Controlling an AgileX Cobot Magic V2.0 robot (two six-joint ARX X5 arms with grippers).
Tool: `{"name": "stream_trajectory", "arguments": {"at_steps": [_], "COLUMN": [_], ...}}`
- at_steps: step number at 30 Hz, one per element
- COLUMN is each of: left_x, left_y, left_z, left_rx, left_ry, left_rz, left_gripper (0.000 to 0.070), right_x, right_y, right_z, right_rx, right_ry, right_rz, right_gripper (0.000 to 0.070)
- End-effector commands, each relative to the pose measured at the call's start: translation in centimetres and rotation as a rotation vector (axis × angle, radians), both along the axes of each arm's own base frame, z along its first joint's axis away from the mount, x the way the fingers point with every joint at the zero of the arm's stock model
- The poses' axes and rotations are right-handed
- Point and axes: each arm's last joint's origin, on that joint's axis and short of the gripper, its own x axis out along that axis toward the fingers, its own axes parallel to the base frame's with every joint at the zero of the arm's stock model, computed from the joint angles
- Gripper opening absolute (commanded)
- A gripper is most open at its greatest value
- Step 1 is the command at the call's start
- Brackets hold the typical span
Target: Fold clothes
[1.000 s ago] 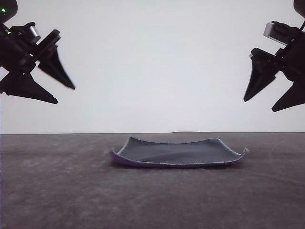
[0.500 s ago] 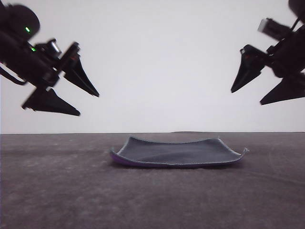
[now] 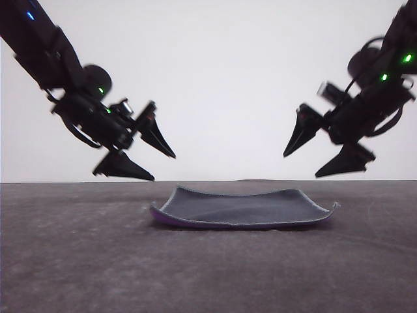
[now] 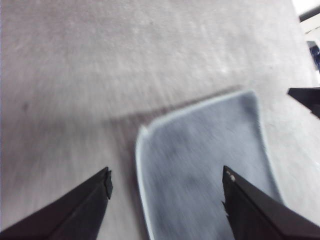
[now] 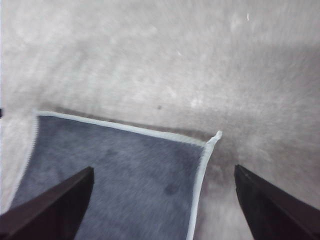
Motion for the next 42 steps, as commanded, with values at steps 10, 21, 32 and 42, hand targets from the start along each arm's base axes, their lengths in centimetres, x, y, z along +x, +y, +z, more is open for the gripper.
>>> {"name": "stream_trajectory", "arguments": {"at_steps": [10, 21, 32, 42], "left_x": [2.2, 1.8, 1.7, 1.9], "left_y": [-2.1, -4.2, -4.4, -4.3], "left_z": [-3.3, -3.2, -3.2, -3.1], "left_rx": [0.003, 0.003, 0.005, 0.011], "left_ry": [0.035, 0.018, 0.011, -0.001], "left_rz": [-0.035, -0.079, -0.081, -0.072], "left_gripper": [0.0429, 0.0429, 0.0125, 0.0010], "right_x": [1.9, 2.0, 2.2, 2.4], "right_y": [0.8, 2.7, 2.7, 2.1], "right_z": [-4.7, -4.7, -4.7, -4.6], "right_rx": [0.050, 0.054, 0.031, 0.018], "right_ry": [0.094, 0.065, 0.050, 0.026], "right_rz": [0.035, 0.060, 0.038, 0.019], "right_gripper": [0.0566, 0.0521, 0.0181, 0.0008]}}
